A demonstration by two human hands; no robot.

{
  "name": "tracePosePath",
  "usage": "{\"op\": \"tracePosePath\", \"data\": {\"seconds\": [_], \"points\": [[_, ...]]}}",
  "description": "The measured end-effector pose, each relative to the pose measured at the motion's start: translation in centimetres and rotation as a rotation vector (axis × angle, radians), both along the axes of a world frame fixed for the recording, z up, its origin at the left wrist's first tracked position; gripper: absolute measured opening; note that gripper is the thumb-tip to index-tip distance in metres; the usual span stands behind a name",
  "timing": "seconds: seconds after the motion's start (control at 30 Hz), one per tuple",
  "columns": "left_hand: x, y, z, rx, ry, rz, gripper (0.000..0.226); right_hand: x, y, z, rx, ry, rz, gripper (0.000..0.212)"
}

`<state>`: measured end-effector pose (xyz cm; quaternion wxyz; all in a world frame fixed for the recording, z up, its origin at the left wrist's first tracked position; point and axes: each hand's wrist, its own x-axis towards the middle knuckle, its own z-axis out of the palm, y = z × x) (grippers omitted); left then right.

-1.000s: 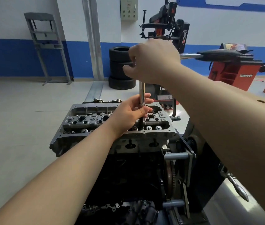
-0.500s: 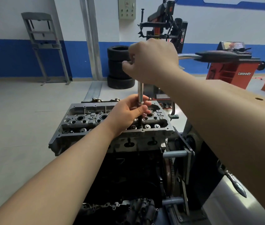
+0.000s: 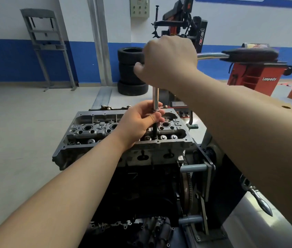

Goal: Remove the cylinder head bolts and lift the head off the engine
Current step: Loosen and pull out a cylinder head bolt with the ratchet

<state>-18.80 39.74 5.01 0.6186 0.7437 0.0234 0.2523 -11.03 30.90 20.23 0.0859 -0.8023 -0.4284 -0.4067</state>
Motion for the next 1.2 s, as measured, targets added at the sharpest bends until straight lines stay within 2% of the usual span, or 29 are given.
{"op": "tracePosePath", "data": {"seconds": [0.17,0.37,0.5,0.63,0.7,0.87,0.93,1.0,1.13,1.2], "points": [[0.1,-0.2,0.3,0.093,0.042,-0.044,0.035,1.5,-2.2,0.0,0.131,0.338,0.254,0.024],[0.1,-0.1,0.1,0.029,0.0,-0.053,0.034,0.2,-1.3,0.8,-0.101,0.06,-0.135,0.028],[-0.1,0.0,0.0,-0.018,-0.011,-0.041,0.034,-0.6,-0.7,0.2,-0.06,-0.008,0.01,0.035],[0.0,-0.4,0.3,0.058,0.024,-0.066,0.034,1.0,-1.8,-0.1,0.082,0.227,0.25,0.025],[0.2,-0.4,0.3,0.046,0.046,-0.074,0.029,1.4,-2.3,0.0,0.1,0.268,0.223,0.022],[0.2,0.0,0.2,0.014,0.029,-0.068,0.029,0.2,-1.5,0.5,-0.064,0.082,-0.112,0.026],[0.2,0.1,0.1,-0.027,0.017,-0.077,0.028,-0.5,-0.9,0.3,-0.074,0.022,-0.094,0.029],[0.1,0.0,0.1,-0.061,0.014,-0.083,0.029,-0.4,-0.6,0.3,-0.064,0.007,0.025,0.028],[0.0,-0.3,0.4,-0.087,0.045,-0.114,0.028,0.9,-1.5,0.2,0.079,0.293,0.283,0.021],[0.0,-0.3,0.5,-0.064,0.051,-0.108,0.026,1.1,-1.8,0.1,0.105,0.322,0.257,0.019]]}}
